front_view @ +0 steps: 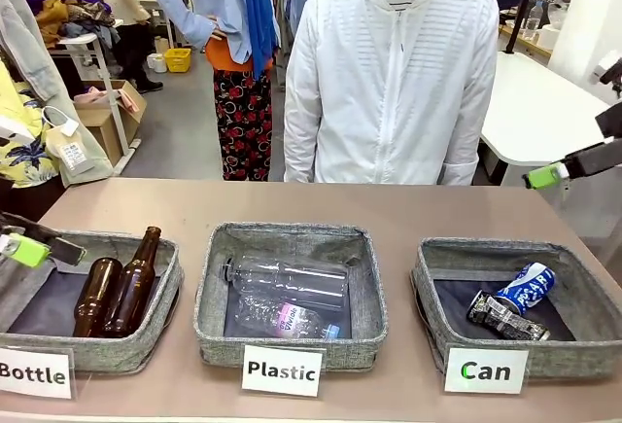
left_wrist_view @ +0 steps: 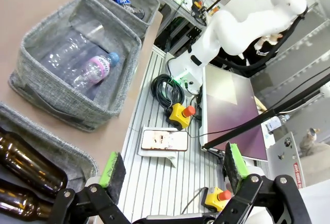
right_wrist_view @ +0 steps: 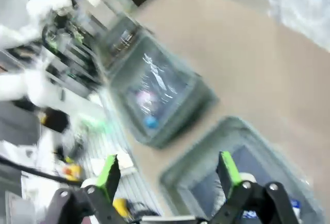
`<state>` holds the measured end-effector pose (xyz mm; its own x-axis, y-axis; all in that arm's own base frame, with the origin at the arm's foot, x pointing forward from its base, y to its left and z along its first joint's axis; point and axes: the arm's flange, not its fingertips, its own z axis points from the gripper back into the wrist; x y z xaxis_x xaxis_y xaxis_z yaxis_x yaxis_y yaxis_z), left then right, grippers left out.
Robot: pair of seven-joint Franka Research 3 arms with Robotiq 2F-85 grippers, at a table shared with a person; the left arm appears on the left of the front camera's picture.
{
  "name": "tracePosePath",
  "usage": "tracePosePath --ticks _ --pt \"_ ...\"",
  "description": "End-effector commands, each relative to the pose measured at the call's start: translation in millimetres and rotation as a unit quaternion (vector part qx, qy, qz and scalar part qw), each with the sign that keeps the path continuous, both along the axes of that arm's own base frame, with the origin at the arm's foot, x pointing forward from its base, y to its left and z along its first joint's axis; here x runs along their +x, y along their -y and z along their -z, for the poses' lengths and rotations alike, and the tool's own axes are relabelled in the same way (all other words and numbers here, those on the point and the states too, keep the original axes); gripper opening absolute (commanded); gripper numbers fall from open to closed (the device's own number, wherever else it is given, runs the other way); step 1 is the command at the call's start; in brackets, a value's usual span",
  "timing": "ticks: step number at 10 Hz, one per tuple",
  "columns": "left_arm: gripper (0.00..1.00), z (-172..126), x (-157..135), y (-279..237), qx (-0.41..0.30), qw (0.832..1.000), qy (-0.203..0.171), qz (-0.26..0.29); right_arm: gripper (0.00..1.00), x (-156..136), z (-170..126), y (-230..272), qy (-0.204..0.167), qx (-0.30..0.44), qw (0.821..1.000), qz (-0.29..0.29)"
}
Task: Sort the can waste into the basket.
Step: Pick up the can waste from the table and place it in the right Fabric basket.
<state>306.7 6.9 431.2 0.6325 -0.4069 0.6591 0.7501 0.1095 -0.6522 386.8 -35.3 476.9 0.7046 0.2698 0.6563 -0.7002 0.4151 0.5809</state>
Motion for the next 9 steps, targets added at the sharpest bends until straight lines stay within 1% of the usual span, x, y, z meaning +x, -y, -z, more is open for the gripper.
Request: tracePosePath --ticks 1,3,4,9 --pt "1.00 -2.0 -3.2 -1.1 0.002 1.000 -0.007 0.002 1.00 4.8 14.9 5.3 -0.163 0.322 0.923 0.132" --pt "1.00 -2.0 -3.2 -1.1 0.002 1.000 -0.007 0.002 1.00 13.7 25.6 5.5 -0.170 0.308 0.924 0.148" --pt "1.00 -2.0 -3.2 -1.1 0.002 1.000 -0.007 0.002 1.00 2.2 18.7 4.8 -0.075 0.145 0.986 0.027" --pt "1.00 -2.0 -3.2 -1.1 0.002 1.000 -0.007 0.002 1.00 2.2 18.7 4.8 -0.075 0.145 0.986 0.027"
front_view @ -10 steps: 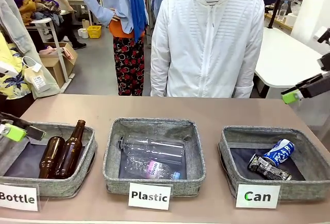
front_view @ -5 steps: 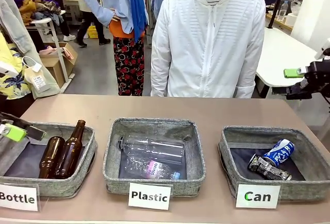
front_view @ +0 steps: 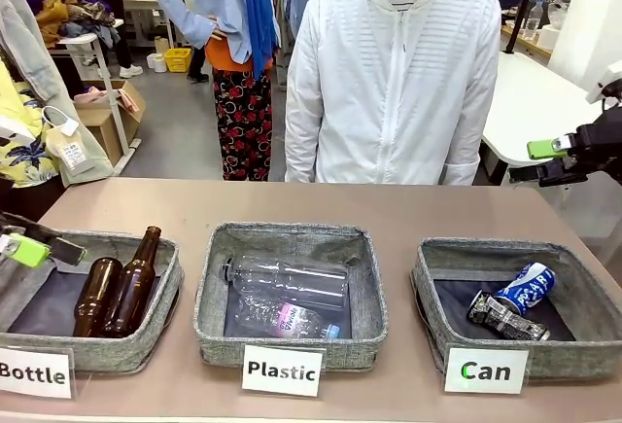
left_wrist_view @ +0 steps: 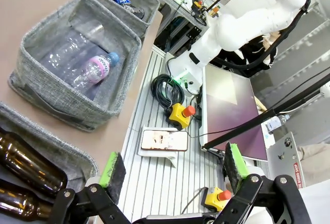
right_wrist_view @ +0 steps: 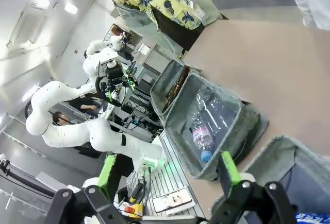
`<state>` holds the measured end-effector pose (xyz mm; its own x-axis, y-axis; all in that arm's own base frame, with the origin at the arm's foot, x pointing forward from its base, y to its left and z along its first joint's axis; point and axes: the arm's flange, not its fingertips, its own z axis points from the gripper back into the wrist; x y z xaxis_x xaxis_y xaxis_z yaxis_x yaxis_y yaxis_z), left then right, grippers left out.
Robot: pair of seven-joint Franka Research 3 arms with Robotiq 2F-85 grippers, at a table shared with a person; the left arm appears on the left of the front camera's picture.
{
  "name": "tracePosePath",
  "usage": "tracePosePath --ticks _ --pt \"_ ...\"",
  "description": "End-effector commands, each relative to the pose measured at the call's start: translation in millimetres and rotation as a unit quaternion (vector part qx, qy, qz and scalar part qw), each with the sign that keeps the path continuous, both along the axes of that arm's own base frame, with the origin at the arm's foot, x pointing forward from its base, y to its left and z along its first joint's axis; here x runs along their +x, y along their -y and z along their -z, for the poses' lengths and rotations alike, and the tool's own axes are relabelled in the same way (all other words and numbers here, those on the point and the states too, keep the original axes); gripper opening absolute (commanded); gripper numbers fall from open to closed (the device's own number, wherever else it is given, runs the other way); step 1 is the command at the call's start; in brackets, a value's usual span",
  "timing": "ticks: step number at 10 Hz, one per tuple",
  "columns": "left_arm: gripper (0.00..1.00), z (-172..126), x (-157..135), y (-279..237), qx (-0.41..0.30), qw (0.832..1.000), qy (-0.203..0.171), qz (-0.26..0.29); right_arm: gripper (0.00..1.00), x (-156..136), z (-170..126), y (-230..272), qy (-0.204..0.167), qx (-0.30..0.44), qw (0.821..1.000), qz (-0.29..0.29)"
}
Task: Sort the can waste into the basket.
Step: Pick up the can waste from the table and place it in the right Fabric basket.
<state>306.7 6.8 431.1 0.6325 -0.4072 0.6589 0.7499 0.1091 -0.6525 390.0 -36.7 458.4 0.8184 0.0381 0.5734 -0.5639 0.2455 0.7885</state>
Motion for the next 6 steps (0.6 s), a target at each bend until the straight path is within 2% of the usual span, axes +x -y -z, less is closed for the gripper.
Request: tracePosePath --ticks 1,6 --pt "1.00 -2.1 -3.2 -1.2 0.002 1.000 -0.007 0.001 1.00 -1.1 0.2 3.5 0.009 -0.005 1.000 -0.001" --pt "1.00 -2.1 -3.2 -1.2 0.002 1.000 -0.007 0.001 1.00 -1.1 0.2 3.5 0.009 -0.005 1.000 -0.001"
